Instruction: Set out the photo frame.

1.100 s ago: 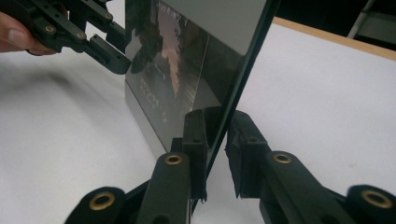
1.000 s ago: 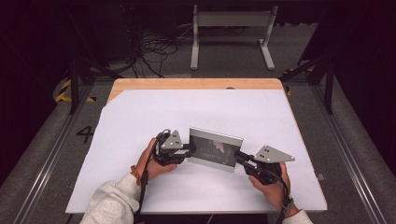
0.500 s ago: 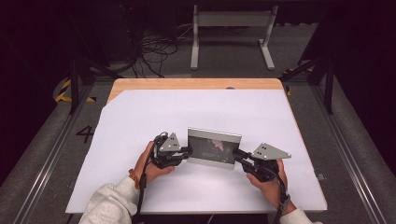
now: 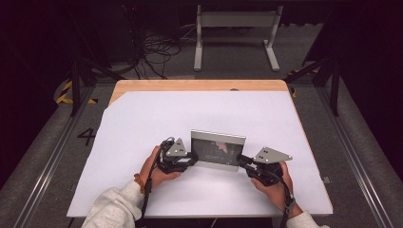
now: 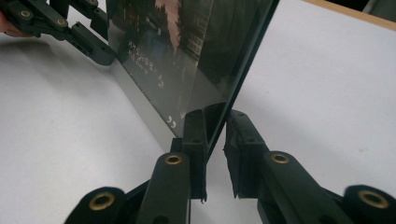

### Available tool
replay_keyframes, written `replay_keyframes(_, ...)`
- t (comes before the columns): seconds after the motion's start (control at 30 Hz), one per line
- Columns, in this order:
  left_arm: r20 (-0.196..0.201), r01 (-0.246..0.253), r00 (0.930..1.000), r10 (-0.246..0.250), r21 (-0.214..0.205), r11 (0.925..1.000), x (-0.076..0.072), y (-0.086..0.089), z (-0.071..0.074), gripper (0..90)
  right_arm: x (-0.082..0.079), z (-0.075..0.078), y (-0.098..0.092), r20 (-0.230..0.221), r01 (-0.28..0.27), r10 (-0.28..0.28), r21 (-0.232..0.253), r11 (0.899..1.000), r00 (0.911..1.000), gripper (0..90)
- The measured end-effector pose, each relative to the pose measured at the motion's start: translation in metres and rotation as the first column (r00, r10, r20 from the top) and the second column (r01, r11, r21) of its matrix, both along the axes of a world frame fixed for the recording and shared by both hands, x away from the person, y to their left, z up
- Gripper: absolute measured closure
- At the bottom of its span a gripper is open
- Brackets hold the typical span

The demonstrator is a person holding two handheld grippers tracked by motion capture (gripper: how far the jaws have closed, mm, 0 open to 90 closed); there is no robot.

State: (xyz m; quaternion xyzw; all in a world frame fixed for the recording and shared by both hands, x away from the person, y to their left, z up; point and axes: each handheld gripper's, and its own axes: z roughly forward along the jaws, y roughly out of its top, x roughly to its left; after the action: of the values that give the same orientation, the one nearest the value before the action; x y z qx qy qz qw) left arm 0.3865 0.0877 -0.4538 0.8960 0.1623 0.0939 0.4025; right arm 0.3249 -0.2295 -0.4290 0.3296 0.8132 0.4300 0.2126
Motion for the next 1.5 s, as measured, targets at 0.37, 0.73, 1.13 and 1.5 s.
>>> replay_keyframes(0.37, 0.021, -0.008, 0.9998, 0.007, 0.05, 0.9987, -0.001, -0.003, -0.002, 70.1, 0.006, -0.004, 0.004, 0.018, 0.013, -0.013, -0.002, 1.0, 0.9997, 75.9)
replay_keyframes(0.73, 0.01, -0.031, 0.9995, 0.03, 0.063, 0.9975, 0.0, 0.004, -0.001, 72.7, 0.013, -0.005, 0.011, 0.021, 0.031, -0.031, 0.006, 0.999, 0.9993, 74.6)
replay_keyframes(1.13, -0.003, -0.058, 0.9983, 0.059, 0.054, 0.9968, -0.003, 0.015, -0.004, 77.4, 0.017, -0.007, 0.02, 0.022, 0.034, -0.034, 0.001, 0.999, 0.9992, 72.8)
replay_keyframes(1.5, -0.008, -0.056, 0.9984, 0.056, 0.061, 0.9966, -0.003, 0.014, -0.005, 75.8, 0.017, -0.01, 0.02, 0.009, 0.023, -0.023, -0.018, 1.0, 0.9997, 73.5)
